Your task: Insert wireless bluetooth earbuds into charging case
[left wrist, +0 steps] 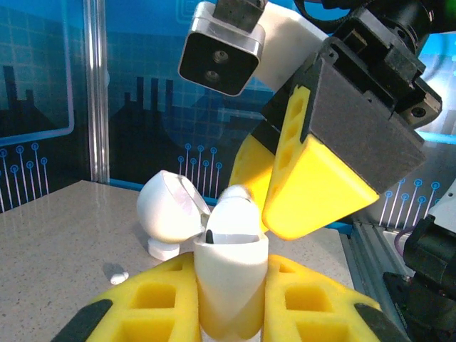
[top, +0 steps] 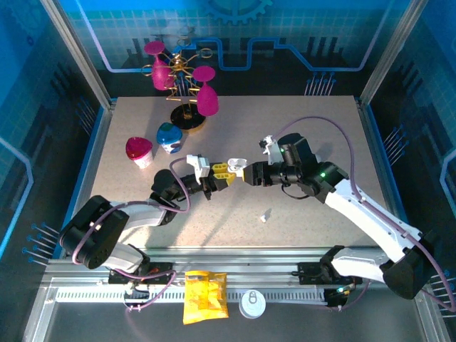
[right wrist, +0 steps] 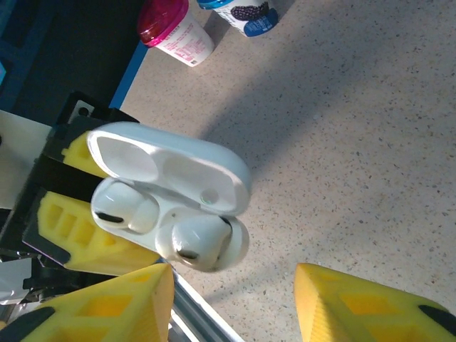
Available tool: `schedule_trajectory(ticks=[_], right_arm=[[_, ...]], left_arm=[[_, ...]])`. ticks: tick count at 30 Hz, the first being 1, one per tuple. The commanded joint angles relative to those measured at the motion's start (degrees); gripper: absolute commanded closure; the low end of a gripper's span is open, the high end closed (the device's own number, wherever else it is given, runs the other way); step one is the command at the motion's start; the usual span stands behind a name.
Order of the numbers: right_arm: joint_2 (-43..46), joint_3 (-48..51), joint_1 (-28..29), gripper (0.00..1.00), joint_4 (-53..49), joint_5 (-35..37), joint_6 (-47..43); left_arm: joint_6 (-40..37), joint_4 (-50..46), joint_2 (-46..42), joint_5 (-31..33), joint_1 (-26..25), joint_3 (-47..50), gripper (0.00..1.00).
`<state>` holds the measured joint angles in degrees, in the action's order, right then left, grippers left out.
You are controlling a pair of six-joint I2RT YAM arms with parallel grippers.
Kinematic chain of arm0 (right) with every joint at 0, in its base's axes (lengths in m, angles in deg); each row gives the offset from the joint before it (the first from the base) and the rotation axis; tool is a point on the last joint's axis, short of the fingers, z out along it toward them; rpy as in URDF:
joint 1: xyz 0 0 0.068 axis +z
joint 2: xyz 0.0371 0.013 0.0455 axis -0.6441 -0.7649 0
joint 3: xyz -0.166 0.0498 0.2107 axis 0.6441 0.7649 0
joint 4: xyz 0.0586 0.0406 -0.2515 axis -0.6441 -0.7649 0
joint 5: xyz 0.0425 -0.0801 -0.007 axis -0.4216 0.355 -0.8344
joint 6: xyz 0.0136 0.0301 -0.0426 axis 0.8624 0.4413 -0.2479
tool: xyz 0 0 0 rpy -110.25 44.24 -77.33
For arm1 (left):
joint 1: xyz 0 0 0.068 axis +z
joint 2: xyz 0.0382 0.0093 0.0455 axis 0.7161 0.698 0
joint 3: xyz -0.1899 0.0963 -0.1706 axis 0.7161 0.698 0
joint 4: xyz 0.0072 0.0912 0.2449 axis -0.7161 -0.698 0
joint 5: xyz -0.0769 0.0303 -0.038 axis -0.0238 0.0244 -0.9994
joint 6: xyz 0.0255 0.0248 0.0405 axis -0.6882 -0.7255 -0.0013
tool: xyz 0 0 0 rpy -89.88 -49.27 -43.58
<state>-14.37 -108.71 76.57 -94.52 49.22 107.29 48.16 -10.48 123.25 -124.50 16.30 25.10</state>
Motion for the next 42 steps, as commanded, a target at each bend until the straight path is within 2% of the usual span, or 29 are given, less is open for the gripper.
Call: schedule_trajectory(ticks=[1, 7, 12, 24, 29, 33, 37, 42], right_arm=[[-1.2, -2.2, 0.8, 0.52, 0.7, -2.3, -1.2], [-3.4, -3.7, 0.9, 0.52, -0.2, -4.7, -1.4], [-1.4, -3.0, 0.9, 0.5, 1.4, -6.3, -2.0], [4.7, -1.9, -0.3, 0.38, 2.7, -0.7, -1.8], [1.1, -4.2, -3.7, 0.38, 2.2, 0.8, 2.7], [-3.1, -7.4, -4.1, 0.39, 0.6, -0.2, 1.5], [-6.3, -8.6, -3.9, 0.39, -0.9, -3.4, -0.3], [-5.6, -7.6, -3.0, 0.39, -3.2, -5.1, -2.3]], left_arm=[[0.7, 2.8, 0.3, -2.8, -0.4, -1.5, 1.0], [0.3, 2.8, -0.7, -3.8, -0.5, -1.2, 1.0], [0.1, 2.8, -1.2, -2.9, -0.4, -0.4, 1.0], [-0.3, 2.8, -1.4, -4.2, -0.4, -0.8, 1.0], [-1.2, 2.8, -2.3, -7.2, -0.4, -0.6, 1.0], [-1.8, 2.8, -3.3, -7.1, -0.4, 0.3, 1.0], [-1.9, 2.8, -3.9, -5.9, -0.4, 0.9, 1.0], [-0.6, 2.8, -3.6, -1.0, -0.3, 1.2, 0.99]])
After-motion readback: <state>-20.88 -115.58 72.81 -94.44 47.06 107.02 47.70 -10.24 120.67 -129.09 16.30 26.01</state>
